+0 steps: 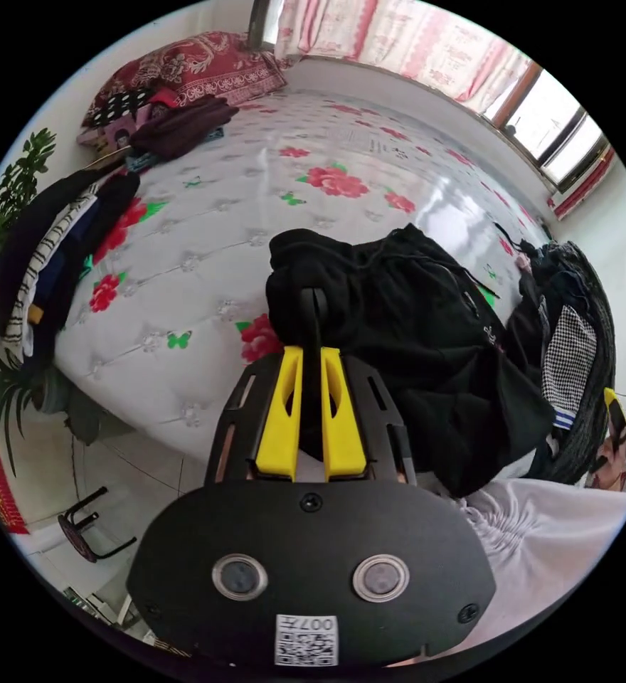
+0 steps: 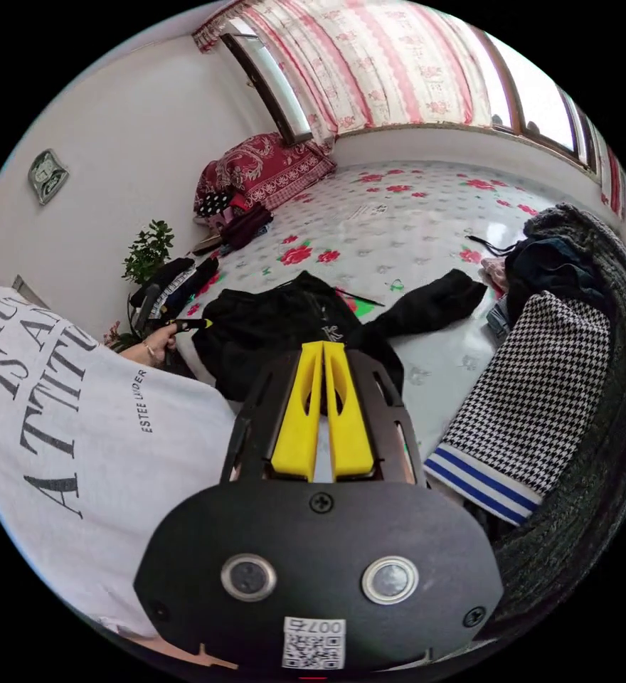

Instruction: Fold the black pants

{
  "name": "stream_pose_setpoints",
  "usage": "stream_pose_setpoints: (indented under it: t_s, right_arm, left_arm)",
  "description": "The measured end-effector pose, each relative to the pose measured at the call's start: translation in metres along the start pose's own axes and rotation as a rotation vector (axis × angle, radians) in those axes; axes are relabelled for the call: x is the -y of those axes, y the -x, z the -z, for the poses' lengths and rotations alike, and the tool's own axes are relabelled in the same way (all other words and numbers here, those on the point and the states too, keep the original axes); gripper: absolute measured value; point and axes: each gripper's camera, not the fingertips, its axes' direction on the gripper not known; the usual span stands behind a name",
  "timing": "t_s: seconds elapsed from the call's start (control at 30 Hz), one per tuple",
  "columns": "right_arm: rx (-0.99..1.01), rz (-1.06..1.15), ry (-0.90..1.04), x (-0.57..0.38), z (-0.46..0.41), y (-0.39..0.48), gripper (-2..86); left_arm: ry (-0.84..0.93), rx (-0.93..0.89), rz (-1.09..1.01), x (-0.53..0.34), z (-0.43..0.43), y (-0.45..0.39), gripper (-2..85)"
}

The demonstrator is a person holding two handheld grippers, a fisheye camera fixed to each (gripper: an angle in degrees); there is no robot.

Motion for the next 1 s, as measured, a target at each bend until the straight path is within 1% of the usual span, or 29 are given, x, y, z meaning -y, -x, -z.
stream_pose_setpoints:
  t_s: [0.1,0.17,0.2,0.27,0.33,0.4,0.47,0.5,0.53,0.57,0.6,0.63,0.7,0.73,0.77,0.9,1.0]
  right_arm:
    - [-0.09,0.013,0.023,0.021,-0.028,-0.04,-0.2]
    - [-0.157,0.03,0.077,0.04,-0.062,-0.079,-0.2]
    - [-0.154,0.06,0.095,0.049,-0.077,-0.095,-0.2]
    - [-0.156,0.129,0.116,0.06,-0.098,-0.114,-0.2]
    - [-0.159,0.198,0.133,0.068,-0.119,-0.133,-0.2]
    - [-0.102,0.215,0.151,0.078,-0.14,-0.169,-0.2]
    - [-0.067,0.198,0.163,0.083,-0.15,-0.198,-0.2]
    - [-0.057,0.183,0.163,0.085,-0.152,-0.209,-0.2]
    - [-0.009,0.11,0.16,0.09,-0.154,-0.234,-0.3]
    - [0.09,-0.015,0.162,0.096,-0.152,-0.264,-0.3]
    - [0.145,-0.125,0.147,0.101,-0.149,-0.294,-0.3]
    - [0.133,-0.163,0.145,0.103,-0.147,-0.303,-0.3]
    - [-0.01,-0.109,0.171,0.11,-0.145,-0.303,-0.4]
    - [-0.069,-0.096,0.145,0.112,-0.14,-0.305,-0.4]
    - [-0.046,-0.125,0.126,0.114,-0.134,-0.317,-0.4]
    - [-0.093,-0.112,0.106,0.119,-0.119,-0.342,-0.4]
    - [-0.139,-0.119,0.094,0.116,-0.097,-0.386,-0.4]
  left_arm:
    - [0.001,-0.047,0.029,-0.02,0.001,-0.025,4.5]
    - [0.013,-0.092,0.07,-0.031,-0.003,-0.056,4.5]
    - [0.029,-0.093,0.07,-0.036,-0.007,-0.084,4.5]
    - [0.072,-0.016,0.031,-0.039,-0.016,-0.131,4.5]
    - [0.132,0.117,-0.048,-0.037,-0.026,-0.185,4.4]
    - [0.17,0.137,-0.054,-0.032,-0.03,-0.209,4.4]
    - [0.188,0.112,-0.009,-0.027,-0.031,-0.221,4.4]
    - [0.188,0.091,0.034,-0.025,-0.031,-0.227,4.4]
    - [0.186,0.081,0.072,-0.023,-0.032,-0.234,4.4]
    - [0.188,0.082,0.087,-0.023,-0.033,-0.239,4.4]
    - [0.197,0.096,0.106,-0.022,-0.036,-0.251,4.4]
    - [0.212,0.115,0.111,-0.019,-0.04,-0.264,4.4]
    - [0.236,0.137,0.114,-0.013,-0.047,-0.283,4.4]
    - [0.253,0.148,0.112,-0.007,-0.052,-0.294,4.4]
    - [0.263,0.153,0.106,-0.003,-0.054,-0.3,4.4]
    - [0.32,0.219,0.048,0.018,-0.068,-0.332,4.5]
    - [0.324,0.238,0.082,0.023,-0.072,-0.339,4.6]
